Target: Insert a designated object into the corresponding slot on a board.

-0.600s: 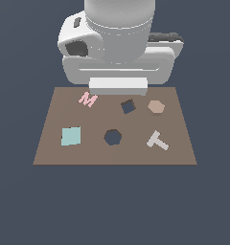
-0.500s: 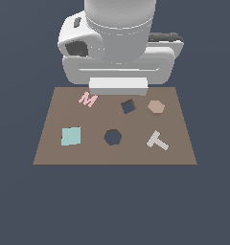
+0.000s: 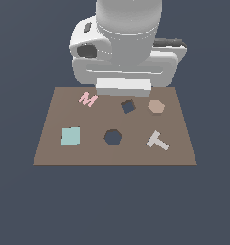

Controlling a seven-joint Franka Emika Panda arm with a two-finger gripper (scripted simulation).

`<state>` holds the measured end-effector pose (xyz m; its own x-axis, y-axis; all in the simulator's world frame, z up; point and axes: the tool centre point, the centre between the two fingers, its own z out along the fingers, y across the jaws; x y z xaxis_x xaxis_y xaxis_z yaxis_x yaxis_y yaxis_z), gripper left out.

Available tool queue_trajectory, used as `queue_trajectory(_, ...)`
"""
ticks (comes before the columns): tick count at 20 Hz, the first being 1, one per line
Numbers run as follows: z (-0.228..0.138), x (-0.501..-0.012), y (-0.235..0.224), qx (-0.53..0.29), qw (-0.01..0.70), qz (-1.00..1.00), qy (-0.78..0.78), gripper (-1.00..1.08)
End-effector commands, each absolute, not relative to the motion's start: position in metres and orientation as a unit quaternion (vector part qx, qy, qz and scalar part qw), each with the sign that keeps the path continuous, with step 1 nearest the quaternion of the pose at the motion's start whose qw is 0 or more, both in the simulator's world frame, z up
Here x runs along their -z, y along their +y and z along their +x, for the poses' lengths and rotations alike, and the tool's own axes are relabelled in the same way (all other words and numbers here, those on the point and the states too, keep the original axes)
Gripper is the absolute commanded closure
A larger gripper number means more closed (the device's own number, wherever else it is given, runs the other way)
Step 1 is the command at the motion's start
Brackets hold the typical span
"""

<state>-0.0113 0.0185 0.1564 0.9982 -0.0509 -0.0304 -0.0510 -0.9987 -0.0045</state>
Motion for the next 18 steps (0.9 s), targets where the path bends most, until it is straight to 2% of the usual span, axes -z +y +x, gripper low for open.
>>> queue_trajectory(1, -0.015, -0.15, 0.026, -0.014, 0.003, -0.999, 0.036, -0.92)
queue_trajectory(18, -0.042, -0.08, 0.109, -0.004, 0.001, -0.986, 0.165, -0.92)
